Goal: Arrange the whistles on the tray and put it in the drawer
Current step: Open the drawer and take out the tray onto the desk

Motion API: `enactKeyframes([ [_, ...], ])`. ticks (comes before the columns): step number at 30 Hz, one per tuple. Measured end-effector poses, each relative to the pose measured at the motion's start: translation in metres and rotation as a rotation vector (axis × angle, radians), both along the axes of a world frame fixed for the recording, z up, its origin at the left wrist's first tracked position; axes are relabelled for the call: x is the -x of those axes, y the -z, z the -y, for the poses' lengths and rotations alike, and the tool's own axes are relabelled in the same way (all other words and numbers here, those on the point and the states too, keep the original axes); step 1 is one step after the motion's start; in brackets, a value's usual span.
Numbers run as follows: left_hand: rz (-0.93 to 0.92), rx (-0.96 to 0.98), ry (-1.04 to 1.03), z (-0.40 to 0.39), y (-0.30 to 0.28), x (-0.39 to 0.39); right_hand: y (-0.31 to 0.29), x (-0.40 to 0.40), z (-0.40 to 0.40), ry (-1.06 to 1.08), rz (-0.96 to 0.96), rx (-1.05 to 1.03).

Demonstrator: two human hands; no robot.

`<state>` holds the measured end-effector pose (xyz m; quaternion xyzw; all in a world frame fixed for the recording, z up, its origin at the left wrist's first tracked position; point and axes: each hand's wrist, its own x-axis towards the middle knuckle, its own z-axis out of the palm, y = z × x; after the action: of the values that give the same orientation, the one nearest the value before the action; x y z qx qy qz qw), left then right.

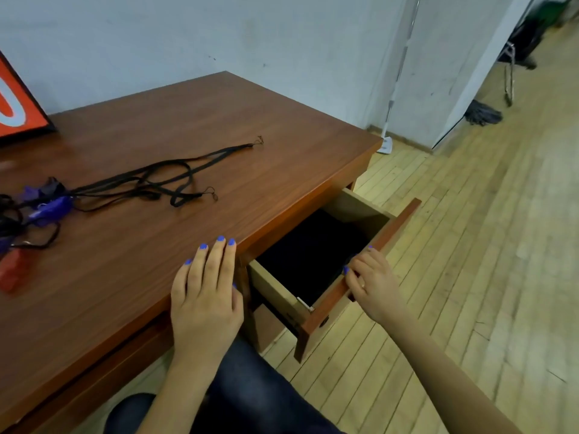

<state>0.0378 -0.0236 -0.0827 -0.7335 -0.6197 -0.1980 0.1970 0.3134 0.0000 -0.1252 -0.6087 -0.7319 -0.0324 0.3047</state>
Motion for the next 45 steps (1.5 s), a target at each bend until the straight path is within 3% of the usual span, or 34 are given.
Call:
enactKeyframes([
  [5,-0.004,-0.003,0.012,-0.001,0.001,0.002,-0.004,0.002,0.007,0.061,-0.131,0.096],
  [10,-0.015,-0.017,0.017,-0.002,0.003,0.004,-0.006,-0.009,0.021,0.113,-0.089,0.119],
  [17,-0.015,-0.073,0.027,-0.002,0.005,0.003,-0.018,-0.035,0.056,0.21,0.048,0.367],
  [22,-0.017,-0.054,0.037,-0.001,0.003,0.004,-0.017,-0.039,0.088,0.417,0.09,0.324],
  [30,-0.024,-0.034,0.007,0.001,0.0,0.001,-0.029,-0.051,0.106,0.479,0.177,0.415],
  [32,-0.017,-0.013,-0.004,0.001,-0.001,-0.002,-0.035,-0.046,0.092,0.456,0.147,0.64],
  [34,0.002,0.002,-0.034,0.0,-0.003,-0.009,-0.041,-0.037,0.07,0.423,0.063,1.028],
  [36,0.024,-0.005,-0.031,-0.001,-0.007,-0.017,-0.041,-0.024,0.047,0.283,0.226,1.218],
  [39,0.07,-0.016,0.111,-0.002,-0.009,-0.03,-0.031,0.007,0.019,0.021,0.523,1.132],
  [42,0.163,0.04,0.275,0.0,-0.009,-0.04,-0.017,0.039,-0.001,-0.143,0.529,0.992],
  [45,0.254,0.151,0.344,0.001,-0.008,-0.042,0.007,0.052,-0.017,-0.103,0.546,0.995],
])
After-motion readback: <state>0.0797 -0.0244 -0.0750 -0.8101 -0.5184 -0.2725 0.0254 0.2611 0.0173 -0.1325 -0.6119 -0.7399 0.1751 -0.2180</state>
